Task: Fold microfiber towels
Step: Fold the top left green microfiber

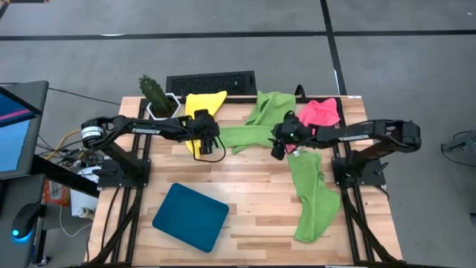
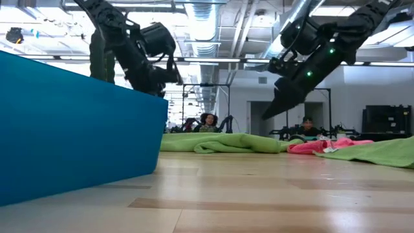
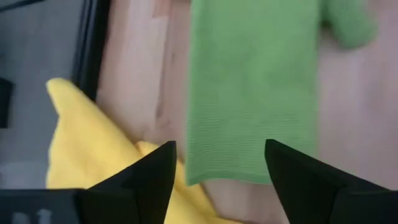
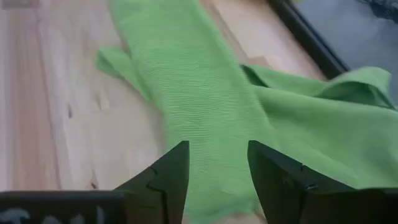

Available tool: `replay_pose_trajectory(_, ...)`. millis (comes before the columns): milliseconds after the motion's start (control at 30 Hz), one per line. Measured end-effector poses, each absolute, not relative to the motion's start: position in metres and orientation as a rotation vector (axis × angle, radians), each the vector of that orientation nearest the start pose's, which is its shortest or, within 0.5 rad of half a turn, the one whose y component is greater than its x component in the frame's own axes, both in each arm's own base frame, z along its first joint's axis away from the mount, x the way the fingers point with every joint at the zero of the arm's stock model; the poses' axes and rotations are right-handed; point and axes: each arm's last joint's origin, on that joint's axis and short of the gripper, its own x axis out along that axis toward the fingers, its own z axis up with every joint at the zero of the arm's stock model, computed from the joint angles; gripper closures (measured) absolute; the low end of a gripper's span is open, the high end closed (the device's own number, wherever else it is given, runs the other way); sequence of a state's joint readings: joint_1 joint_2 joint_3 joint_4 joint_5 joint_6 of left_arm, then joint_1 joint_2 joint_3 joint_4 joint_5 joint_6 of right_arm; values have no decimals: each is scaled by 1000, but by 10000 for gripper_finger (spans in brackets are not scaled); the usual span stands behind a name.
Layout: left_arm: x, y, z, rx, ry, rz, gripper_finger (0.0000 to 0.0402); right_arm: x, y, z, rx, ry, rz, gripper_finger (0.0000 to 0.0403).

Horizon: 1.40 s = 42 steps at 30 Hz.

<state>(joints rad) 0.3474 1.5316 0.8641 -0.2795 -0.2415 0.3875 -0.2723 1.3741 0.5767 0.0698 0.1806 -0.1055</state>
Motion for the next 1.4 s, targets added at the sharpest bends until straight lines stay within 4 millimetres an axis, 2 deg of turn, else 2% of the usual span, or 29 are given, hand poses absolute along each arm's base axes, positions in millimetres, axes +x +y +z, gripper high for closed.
replay_pose_trajectory(167,276,95,195,178,919,229,155,249,-68,146,-116,786,-348,214)
replay_pose_trajectory(400,276,77,166,247,895,211,161,254,-67,124,-149,854,-318,213)
replay_pose_trajectory(667,280,81,138,305,955,234,162,254,-75,104,-126,939,-350,214)
replay_pose_trajectory(767,280,82,125,317,1009,211,162,254,-75,103,-130,945,-355,226)
replay_pose_trajectory(900,283,83,120,331,1014,221,170,251,-73,105,-174,967,-428,266)
replay_pose_trajectory(1033,282,83,121,344,1016,234,207,248,-72,109,-203,985,-474,332)
replay_pose_trajectory(1167,281,83,120,364,1032,224,274,246,-70,113,-198,994,-463,387)
replay_pose_trajectory(1233,280,83,120,366,1045,228,311,246,-68,115,-194,985,-460,390)
replay_pose_trajectory(1400,274,84,122,428,1111,247,386,244,-58,122,-164,976,-445,356)
